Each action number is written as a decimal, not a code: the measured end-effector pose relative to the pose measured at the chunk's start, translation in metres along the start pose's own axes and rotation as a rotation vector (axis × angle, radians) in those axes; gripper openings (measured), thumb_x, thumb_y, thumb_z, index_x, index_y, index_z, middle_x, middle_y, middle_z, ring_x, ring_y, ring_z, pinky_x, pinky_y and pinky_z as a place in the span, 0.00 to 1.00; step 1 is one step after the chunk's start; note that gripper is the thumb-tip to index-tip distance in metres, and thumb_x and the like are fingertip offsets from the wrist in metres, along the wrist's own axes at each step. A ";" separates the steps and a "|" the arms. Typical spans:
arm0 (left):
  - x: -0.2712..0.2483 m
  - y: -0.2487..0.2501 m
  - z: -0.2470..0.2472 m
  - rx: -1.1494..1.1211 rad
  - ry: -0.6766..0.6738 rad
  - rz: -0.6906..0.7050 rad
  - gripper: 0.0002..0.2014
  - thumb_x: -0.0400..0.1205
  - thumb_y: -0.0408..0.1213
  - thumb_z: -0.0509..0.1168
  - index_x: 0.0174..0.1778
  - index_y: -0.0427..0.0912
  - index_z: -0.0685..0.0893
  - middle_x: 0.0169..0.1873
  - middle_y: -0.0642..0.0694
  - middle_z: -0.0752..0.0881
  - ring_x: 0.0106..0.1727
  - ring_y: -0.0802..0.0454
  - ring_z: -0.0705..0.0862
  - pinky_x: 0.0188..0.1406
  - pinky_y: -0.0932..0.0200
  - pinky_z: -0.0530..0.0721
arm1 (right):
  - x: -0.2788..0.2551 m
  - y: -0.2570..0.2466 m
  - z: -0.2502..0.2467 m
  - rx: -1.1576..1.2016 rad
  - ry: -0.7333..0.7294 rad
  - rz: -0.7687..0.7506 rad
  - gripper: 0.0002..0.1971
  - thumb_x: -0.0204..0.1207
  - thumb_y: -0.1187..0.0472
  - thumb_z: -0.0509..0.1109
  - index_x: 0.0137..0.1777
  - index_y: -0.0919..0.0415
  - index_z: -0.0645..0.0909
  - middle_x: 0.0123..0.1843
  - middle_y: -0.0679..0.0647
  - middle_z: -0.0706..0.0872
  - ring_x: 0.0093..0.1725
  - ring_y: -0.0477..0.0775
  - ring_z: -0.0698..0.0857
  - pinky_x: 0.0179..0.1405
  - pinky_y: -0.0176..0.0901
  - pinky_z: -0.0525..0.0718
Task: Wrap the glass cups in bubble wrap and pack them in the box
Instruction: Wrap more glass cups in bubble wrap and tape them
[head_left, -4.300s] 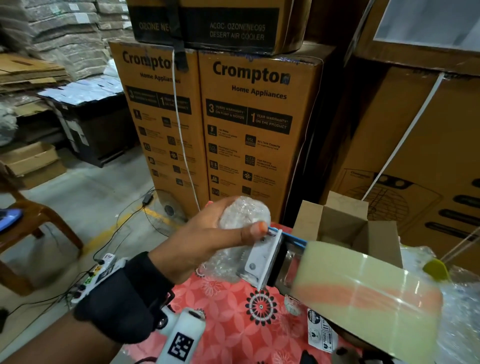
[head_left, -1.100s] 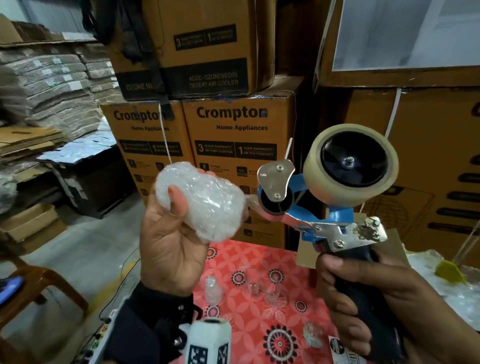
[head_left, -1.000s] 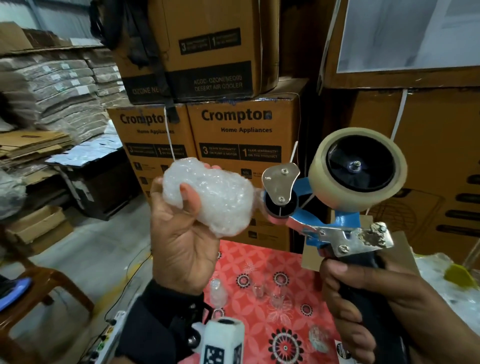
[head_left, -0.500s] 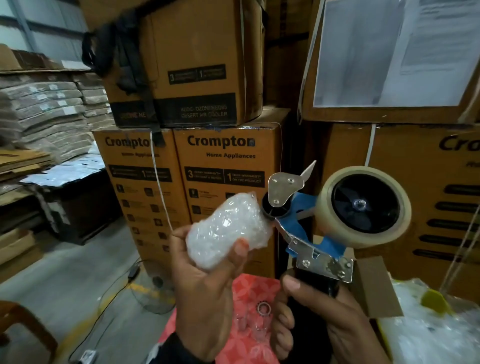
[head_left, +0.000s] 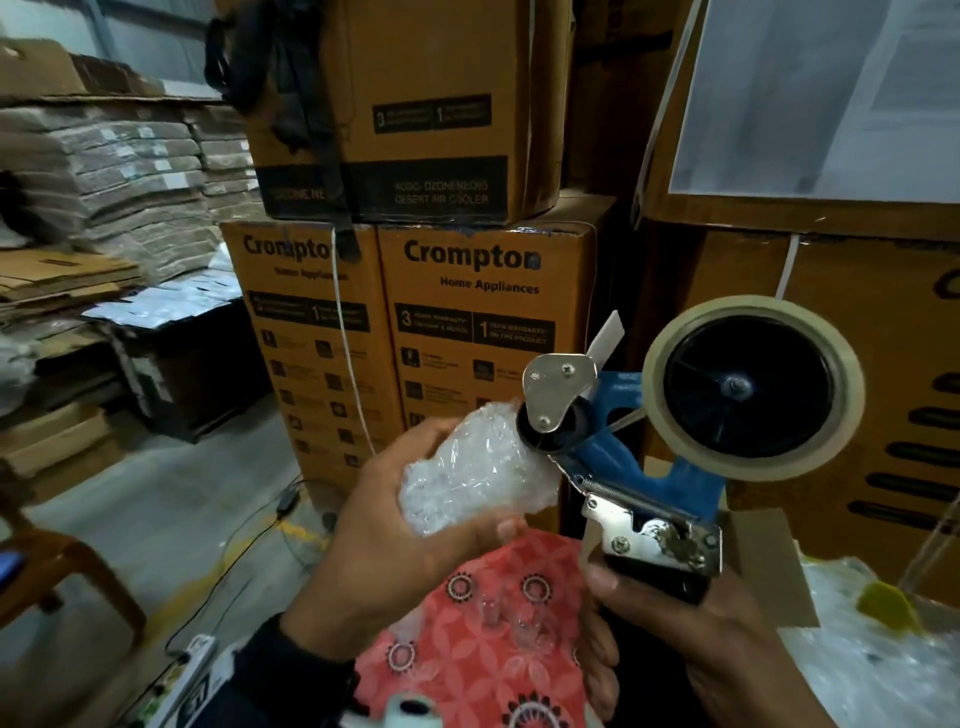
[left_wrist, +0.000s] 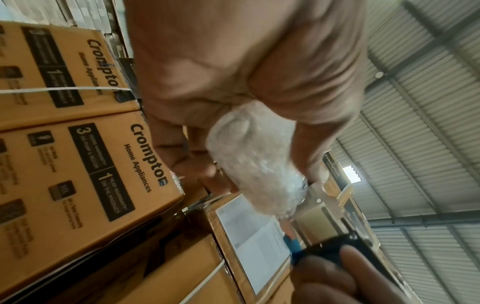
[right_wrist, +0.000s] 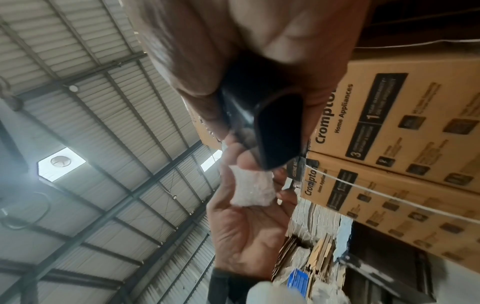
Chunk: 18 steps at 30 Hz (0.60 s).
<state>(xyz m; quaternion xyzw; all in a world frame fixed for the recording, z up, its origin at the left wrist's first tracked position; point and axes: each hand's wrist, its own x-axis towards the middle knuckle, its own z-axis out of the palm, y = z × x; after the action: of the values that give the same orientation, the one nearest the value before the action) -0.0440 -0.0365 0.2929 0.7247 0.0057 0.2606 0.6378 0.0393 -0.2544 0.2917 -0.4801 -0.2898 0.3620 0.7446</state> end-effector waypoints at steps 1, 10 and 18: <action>-0.002 -0.001 0.000 -0.010 -0.013 0.002 0.32 0.70 0.41 0.87 0.71 0.58 0.86 0.65 0.48 0.91 0.63 0.46 0.93 0.56 0.47 0.93 | -0.001 0.001 0.001 0.013 0.006 -0.002 0.16 0.76 0.66 0.79 0.37 0.77 0.77 0.27 0.74 0.76 0.26 0.68 0.80 0.30 0.55 0.81; -0.019 -0.006 0.029 -0.341 -0.081 -0.138 0.26 0.86 0.43 0.71 0.82 0.55 0.78 0.75 0.37 0.85 0.77 0.29 0.82 0.77 0.24 0.78 | 0.000 -0.010 0.005 -0.135 0.026 0.106 0.25 0.72 0.57 0.84 0.39 0.80 0.77 0.30 0.75 0.76 0.29 0.69 0.79 0.32 0.54 0.72; -0.016 -0.019 0.031 -0.336 0.111 -0.133 0.48 0.68 0.75 0.77 0.84 0.60 0.76 0.81 0.62 0.79 0.81 0.64 0.77 0.75 0.62 0.82 | -0.009 -0.006 0.020 -0.120 0.078 0.132 0.21 0.62 0.62 0.87 0.46 0.75 0.82 0.30 0.74 0.76 0.28 0.69 0.77 0.30 0.53 0.73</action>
<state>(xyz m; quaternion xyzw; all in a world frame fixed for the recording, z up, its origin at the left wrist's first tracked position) -0.0404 -0.0668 0.2681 0.5907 0.0452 0.2546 0.7643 0.0200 -0.2529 0.3040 -0.5554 -0.2495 0.3735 0.6998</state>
